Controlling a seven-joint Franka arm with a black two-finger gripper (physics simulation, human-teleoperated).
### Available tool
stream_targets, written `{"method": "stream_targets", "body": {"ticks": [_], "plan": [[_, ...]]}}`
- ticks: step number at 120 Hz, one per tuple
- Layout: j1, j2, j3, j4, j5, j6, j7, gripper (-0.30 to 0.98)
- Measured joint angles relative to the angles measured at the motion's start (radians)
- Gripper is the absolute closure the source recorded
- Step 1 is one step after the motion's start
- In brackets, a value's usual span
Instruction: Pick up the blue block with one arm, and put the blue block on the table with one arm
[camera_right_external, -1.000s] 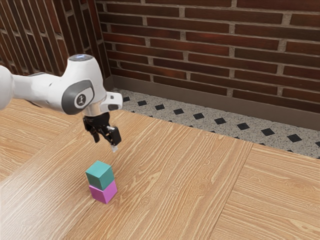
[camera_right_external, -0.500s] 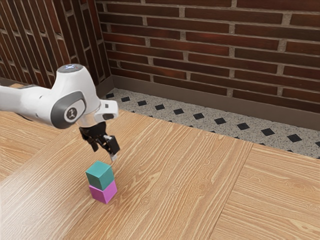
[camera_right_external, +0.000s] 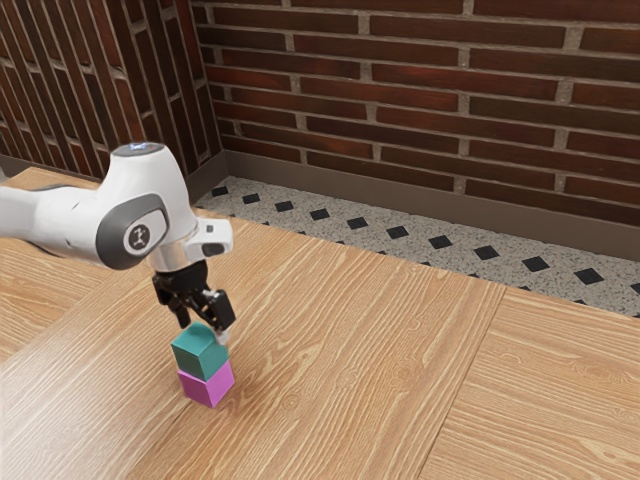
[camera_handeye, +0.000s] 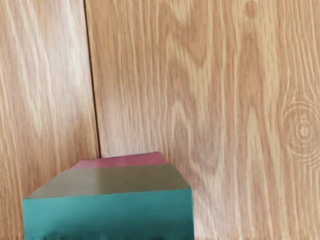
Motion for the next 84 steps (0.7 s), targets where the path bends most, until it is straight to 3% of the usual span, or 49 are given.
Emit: {"method": "stream_targets", "body": {"ticks": [84], "plan": [[0.004, 0.003, 0.006, -0.012, 0.002, -0.056, -0.004, 0.01]]}}
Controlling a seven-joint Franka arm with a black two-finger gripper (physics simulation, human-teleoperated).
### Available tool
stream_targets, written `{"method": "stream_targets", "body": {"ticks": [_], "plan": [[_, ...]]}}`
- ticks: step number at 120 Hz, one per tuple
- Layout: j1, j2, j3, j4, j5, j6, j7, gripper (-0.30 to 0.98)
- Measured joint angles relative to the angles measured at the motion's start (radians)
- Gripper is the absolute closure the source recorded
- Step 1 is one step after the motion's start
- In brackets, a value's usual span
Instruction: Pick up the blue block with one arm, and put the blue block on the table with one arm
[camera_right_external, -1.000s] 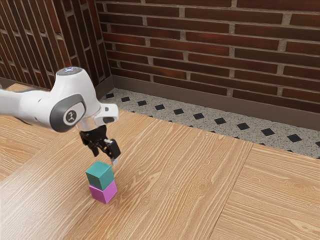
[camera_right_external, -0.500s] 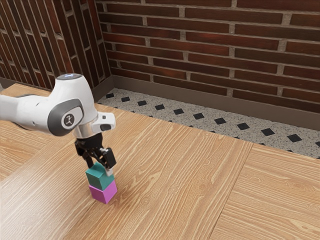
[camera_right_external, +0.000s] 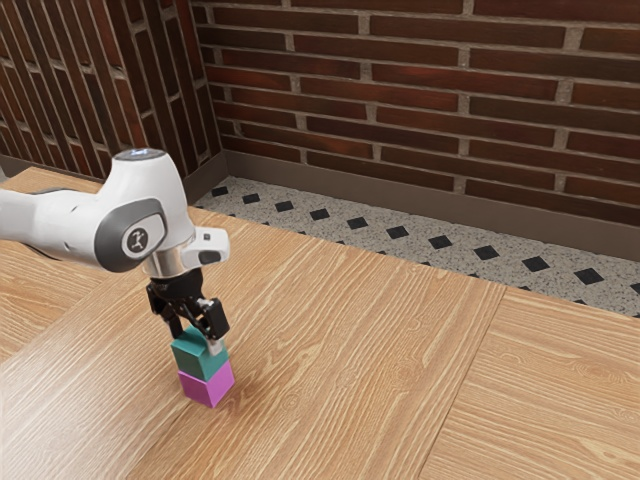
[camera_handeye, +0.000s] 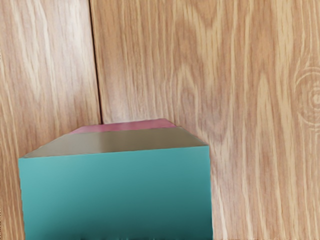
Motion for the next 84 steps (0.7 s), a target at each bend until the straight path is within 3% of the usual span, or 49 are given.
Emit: {"method": "stream_targets", "body": {"ticks": [84], "plan": [[0.002, 0.095, 0.002, 0.016, 0.036, 0.048, 0.004, 0.03]]}}
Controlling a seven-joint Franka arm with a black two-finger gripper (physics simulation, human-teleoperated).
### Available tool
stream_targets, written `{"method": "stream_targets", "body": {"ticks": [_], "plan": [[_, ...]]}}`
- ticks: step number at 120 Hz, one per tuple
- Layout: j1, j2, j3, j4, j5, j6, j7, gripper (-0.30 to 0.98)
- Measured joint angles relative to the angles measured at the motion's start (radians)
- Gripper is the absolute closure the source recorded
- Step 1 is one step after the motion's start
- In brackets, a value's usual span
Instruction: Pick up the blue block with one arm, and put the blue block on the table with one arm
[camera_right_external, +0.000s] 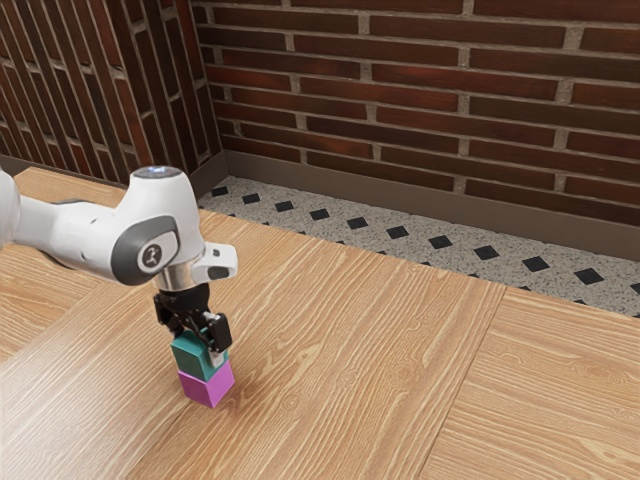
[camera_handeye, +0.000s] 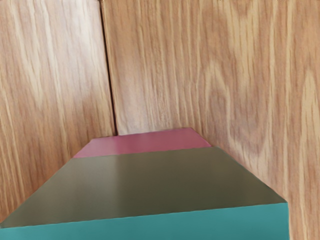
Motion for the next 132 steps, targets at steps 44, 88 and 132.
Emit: {"method": "stream_targets", "body": {"ticks": [44, 88, 132], "plan": [[0.005, 0.001, -0.002, 0.0, 0.013, 0.025, -0.019, 0.32], [-0.018, 0.14, -0.002, 0.243, 0.033, 0.025, -0.043, 0.33], [-0.075, 0.352, -0.004, 0.418, 0.022, 0.021, -0.047, 0.25]]}}
